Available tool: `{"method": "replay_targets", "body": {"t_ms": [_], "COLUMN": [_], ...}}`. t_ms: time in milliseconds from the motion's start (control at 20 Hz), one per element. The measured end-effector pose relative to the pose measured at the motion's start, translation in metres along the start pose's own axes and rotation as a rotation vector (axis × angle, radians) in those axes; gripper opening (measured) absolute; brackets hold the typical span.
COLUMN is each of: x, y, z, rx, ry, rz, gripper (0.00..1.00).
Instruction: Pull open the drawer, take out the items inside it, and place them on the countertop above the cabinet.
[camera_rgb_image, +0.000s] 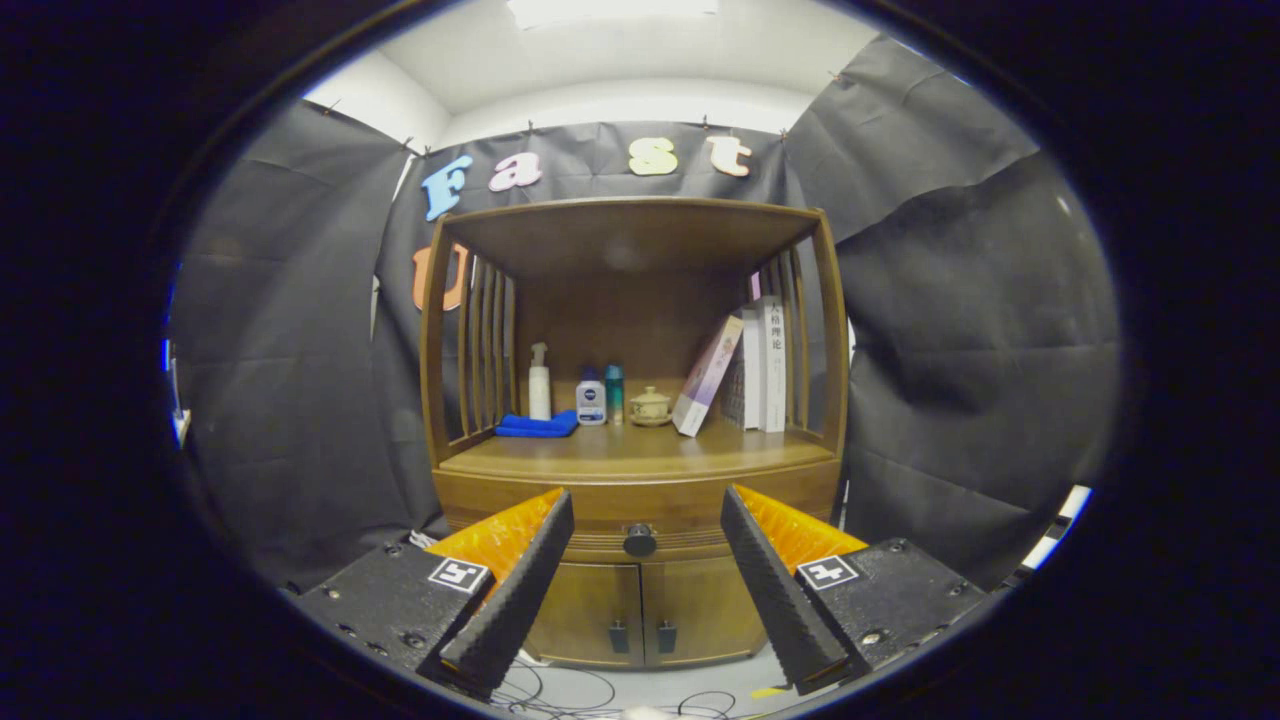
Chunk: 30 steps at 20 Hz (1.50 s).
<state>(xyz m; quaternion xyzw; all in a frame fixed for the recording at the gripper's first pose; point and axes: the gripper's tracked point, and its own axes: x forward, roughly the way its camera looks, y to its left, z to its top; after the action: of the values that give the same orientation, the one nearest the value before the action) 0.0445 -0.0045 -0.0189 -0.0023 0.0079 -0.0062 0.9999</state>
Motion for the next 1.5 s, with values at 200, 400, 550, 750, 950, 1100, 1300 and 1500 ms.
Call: {"method": "replay_targets", "body": {"t_ms": [200,400,550,750,950,1100,1300,1500], "x": [0.033,0.073,0.104,0.143,0.17,0.188,0.199,0.204], "y": [0.001,0.0,-0.001,-0.01,-0.013,-0.011,-0.01,-0.008], "z": [-0.024,-0.055,-0.075,-0.106,-0.135,-0.144,-0.147,-0.146], "rx": [-0.024,-0.022,-0.04,-0.042,-0.019,-0.014,-0.027,-0.078], "ry": [0.016,0.048,0.073,0.122,0.182,0.191,0.194,0.165], "rz": [0.01,0.019,0.015,-0.014,-0.02,-0.02,-0.024,-0.037], "gripper": [0.97,0.97,0.97,0.97,0.97,0.95,0.85,0.59]}}
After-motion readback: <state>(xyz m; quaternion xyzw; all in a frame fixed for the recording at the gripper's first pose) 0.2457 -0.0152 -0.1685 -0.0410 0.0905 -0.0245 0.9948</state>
